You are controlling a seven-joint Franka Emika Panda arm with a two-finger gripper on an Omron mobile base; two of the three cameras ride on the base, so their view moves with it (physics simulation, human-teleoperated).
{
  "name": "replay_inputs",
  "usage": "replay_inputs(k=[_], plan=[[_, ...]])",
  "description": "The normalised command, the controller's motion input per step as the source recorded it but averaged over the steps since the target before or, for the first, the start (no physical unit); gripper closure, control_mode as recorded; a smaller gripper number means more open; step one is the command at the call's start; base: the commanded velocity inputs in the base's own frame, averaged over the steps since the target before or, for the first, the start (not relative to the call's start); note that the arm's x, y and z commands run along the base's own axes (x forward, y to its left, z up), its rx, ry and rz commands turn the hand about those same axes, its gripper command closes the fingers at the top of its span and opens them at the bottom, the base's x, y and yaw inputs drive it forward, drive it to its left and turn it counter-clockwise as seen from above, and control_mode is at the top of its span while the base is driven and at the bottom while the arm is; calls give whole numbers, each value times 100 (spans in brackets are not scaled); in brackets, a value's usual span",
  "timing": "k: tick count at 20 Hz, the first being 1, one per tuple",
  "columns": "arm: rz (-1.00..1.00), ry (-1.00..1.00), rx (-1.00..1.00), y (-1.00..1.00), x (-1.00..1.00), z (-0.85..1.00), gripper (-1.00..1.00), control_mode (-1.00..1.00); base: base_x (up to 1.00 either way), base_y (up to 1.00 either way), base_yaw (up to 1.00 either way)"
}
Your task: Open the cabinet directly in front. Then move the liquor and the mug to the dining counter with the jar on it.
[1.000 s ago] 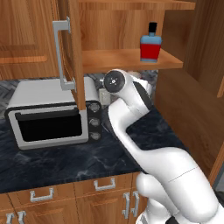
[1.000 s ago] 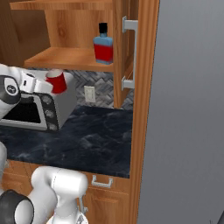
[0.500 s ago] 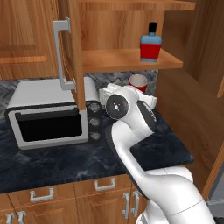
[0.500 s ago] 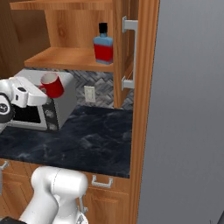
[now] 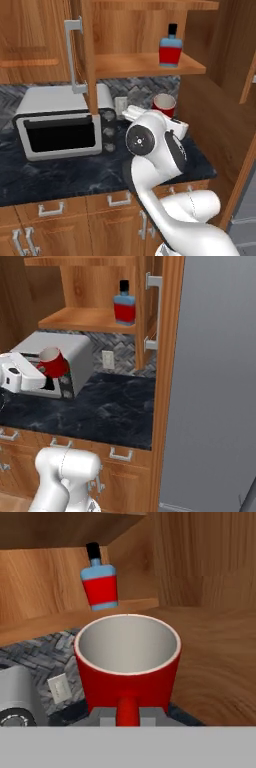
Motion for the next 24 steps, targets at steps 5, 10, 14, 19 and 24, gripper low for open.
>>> replay_inputs(k=[5, 10, 14, 19, 24], plan=[[0, 0, 0, 0, 0, 0, 100, 100, -83, 5, 66], [0, 0, 0, 0, 0, 0, 100, 100, -5, 5, 94], [0, 0, 0, 0, 0, 0, 100, 100, 0, 8, 95], [0, 0, 0, 0, 0, 0, 100, 100, -3, 20, 93], [0, 0, 0, 0, 0, 0, 100, 100, -6, 35, 88]])
